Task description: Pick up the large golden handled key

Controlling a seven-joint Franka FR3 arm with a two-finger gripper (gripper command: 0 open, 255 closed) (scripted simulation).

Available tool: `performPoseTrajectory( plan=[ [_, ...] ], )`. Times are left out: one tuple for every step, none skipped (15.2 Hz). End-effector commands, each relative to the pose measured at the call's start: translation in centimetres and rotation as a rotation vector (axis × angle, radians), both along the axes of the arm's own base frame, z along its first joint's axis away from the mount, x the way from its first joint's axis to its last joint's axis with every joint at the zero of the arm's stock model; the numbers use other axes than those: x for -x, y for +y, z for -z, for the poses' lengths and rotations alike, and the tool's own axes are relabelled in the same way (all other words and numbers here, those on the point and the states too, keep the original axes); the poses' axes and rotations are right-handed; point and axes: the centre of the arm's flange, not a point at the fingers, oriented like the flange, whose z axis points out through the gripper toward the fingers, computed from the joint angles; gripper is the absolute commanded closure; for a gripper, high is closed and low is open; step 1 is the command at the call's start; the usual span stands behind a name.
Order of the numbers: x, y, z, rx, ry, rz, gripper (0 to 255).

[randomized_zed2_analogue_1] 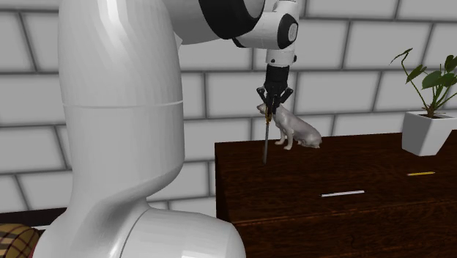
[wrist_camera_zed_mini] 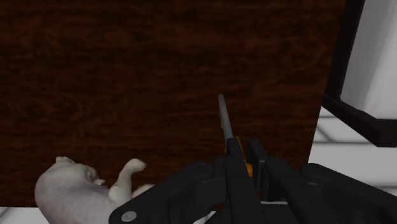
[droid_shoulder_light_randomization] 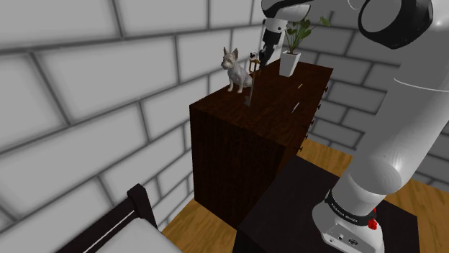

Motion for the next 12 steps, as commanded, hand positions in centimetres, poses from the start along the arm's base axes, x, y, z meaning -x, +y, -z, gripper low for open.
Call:
performPoseTrajectory(
  plan=[
    [0.0, -0.1, -1.1, 0.000, 0.000, 0.000, 255],
    [0.0, -0.1, -1.6, 0.000, 0.000, 0.000, 255],
    [0.0, -0.1, -2.1, 0.000, 0.000, 0.000, 255],
    [0.0, -0.1, -2.7, 0.000, 0.000, 0.000, 255],
    [0.0, -0.1, -3.2, 0.000, 0.000, 0.000, 255],
    [0.0, -0.1, -3.7, 0.000, 0.000, 0.000, 255],
    [0.0, -0.1, -4.2, 0.000, 0.000, 0.000, 255],
    [0.0, -0.1, -4.8, 0.000, 0.000, 0.000, 255],
    [0.0, -0.1, -5.3, 0.000, 0.000, 0.000, 255],
    [0.0, -0.1, -5.8, 0.000, 0.000, 0.000, 255],
    [0.1, -0.1, -5.9, 0.000, 0.000, 0.000, 255],
    [0.1, -0.1, -5.9, 0.000, 0.000, 0.000, 255]
  ],
)
